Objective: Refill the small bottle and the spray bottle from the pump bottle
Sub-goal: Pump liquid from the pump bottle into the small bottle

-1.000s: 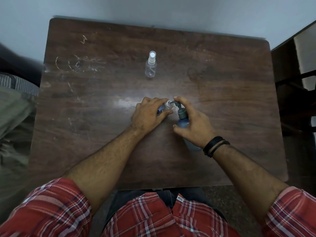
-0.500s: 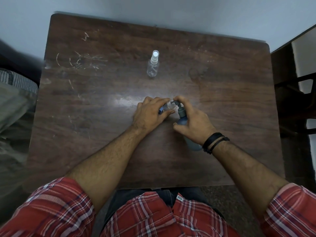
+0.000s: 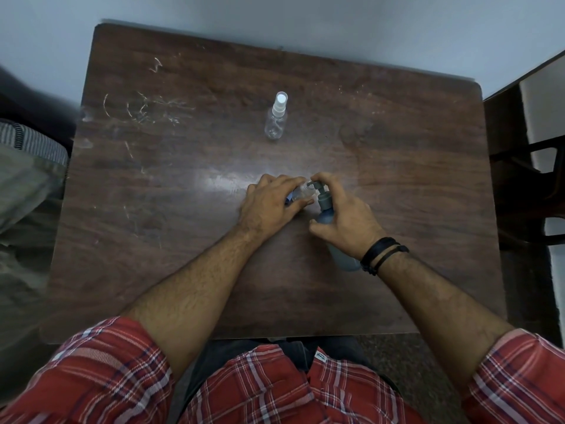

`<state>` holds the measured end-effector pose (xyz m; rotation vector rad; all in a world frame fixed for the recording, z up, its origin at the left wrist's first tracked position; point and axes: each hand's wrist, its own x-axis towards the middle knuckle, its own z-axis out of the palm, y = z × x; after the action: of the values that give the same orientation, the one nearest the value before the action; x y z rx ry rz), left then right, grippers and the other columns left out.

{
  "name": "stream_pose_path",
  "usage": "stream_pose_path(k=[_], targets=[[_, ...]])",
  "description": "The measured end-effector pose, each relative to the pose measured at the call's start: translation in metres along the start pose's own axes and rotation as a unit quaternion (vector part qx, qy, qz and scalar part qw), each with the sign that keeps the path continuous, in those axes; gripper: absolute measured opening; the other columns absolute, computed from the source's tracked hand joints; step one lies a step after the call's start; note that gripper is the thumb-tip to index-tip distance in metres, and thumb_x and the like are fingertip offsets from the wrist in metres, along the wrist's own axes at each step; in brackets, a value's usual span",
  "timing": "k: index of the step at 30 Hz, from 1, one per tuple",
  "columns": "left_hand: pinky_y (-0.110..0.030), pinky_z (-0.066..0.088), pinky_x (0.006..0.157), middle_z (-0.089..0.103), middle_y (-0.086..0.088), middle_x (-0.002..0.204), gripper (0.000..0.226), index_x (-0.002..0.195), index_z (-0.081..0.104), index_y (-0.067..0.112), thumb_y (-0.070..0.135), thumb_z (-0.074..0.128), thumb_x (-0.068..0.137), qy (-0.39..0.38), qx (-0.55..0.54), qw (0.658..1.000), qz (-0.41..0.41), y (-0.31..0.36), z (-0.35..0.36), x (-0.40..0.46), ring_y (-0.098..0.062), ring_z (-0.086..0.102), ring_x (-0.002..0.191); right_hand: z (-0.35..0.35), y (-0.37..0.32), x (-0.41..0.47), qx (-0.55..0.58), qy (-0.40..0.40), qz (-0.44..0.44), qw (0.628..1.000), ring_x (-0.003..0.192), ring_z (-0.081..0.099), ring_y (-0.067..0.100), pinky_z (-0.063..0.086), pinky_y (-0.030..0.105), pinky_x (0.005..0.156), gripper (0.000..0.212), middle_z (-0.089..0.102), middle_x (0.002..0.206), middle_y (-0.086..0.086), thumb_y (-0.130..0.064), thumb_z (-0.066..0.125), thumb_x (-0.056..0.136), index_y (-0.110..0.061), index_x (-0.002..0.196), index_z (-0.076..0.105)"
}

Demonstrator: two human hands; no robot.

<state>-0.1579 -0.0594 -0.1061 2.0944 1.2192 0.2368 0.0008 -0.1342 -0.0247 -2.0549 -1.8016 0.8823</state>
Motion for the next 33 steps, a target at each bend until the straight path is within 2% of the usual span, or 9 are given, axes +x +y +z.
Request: stream_pose_path(k=[4,6,9,14,19,26,30,33], targets=[[-0.039,0.030,0.096,0.058,0.012,0.134,0.054,0.138,0.053,0.034,0.063,0.046,0.094,0.003,0.004,1.000,0.006,-0.0015,0.0015,0.0004,-0.018,0.045,0.122,0.0009,-0.0014,0.0002,0.007,0.003,0.004,1.000,0.078,0.053,0.007,0.032,0.005,0.065,0.061,0.054,0.096,-0.013,-0.019,0.074,0.077,-0.023,0.129,0.043],[-0.036,0.028,0.094,0.058,0.012,0.134,0.053,0.139,0.053,0.033,0.061,0.047,0.094,0.004,0.006,1.000,0.007,-0.0020,0.0014,0.0009,-0.018,0.045,0.122,0.0008,-0.0029,0.0015,0.009,0.004,0.000,1.000,0.080,0.053,0.006,0.032,0.005,0.066,0.064,0.055,0.100,-0.014,-0.019,0.073,0.076,-0.024,0.131,0.042],[-0.037,0.029,0.094,0.058,0.011,0.134,0.054,0.139,0.053,0.031,0.061,0.047,0.094,0.003,0.008,1.000,0.008,-0.0019,-0.0001,0.0016,-0.018,0.045,0.122,0.0004,-0.0030,0.0023,0.005,-0.001,-0.004,1.000,0.084,0.053,0.008,0.034,0.014,0.072,0.070,0.055,0.104,-0.013,-0.019,0.074,0.076,-0.026,0.137,0.040],[-0.035,0.028,0.093,0.058,0.012,0.132,0.052,0.138,0.053,0.034,0.062,0.046,0.094,0.002,0.009,1.000,0.011,-0.0022,0.0009,0.0014,-0.018,0.045,0.122,0.0019,0.0001,0.0022,0.012,-0.008,0.005,1.000,0.073,0.050,0.000,0.031,0.007,0.064,0.063,0.049,0.088,-0.018,-0.018,0.074,0.076,-0.023,0.130,0.042],[-0.037,0.030,0.094,0.059,0.012,0.132,0.055,0.138,0.053,0.031,0.062,0.047,0.093,0.003,0.004,1.000,0.005,-0.0023,0.0003,0.0020,-0.018,0.046,0.120,0.0004,0.0010,0.0053,0.023,-0.013,0.000,1.000,0.073,0.052,0.002,0.033,0.007,0.063,0.070,0.056,0.098,-0.011,-0.019,0.073,0.075,-0.027,0.135,0.039],[-0.038,0.030,0.095,0.059,0.013,0.130,0.056,0.138,0.054,0.033,0.064,0.044,0.092,-0.001,0.006,1.000,0.010,-0.0022,0.0014,0.0014,-0.018,0.045,0.120,0.0024,0.0009,0.0066,0.039,-0.006,0.002,0.999,0.077,0.059,0.017,0.040,0.022,0.064,0.061,0.061,0.095,-0.004,-0.019,0.074,0.074,-0.022,0.125,0.041],[-0.041,0.033,0.096,0.060,0.012,0.128,0.053,0.138,0.054,0.032,0.062,0.047,0.094,0.006,0.001,1.000,0.008,-0.0036,0.0005,0.0031,-0.019,0.046,0.119,0.0018,-0.0001,0.0070,0.041,-0.009,0.001,0.999,0.075,0.058,0.013,0.039,0.019,0.063,0.067,0.060,0.094,-0.008,-0.018,0.073,0.074,-0.025,0.131,0.040],[-0.041,0.032,0.096,0.059,0.011,0.129,0.054,0.139,0.054,0.032,0.062,0.046,0.094,-0.002,0.012,1.000,0.010,-0.0043,0.0005,0.0040,-0.019,0.046,0.120,0.0019,0.0008,0.0057,0.048,-0.006,0.006,0.999,0.076,0.060,0.014,0.043,0.024,0.065,0.062,0.062,0.093,-0.006,-0.018,0.074,0.073,-0.023,0.126,0.041]])
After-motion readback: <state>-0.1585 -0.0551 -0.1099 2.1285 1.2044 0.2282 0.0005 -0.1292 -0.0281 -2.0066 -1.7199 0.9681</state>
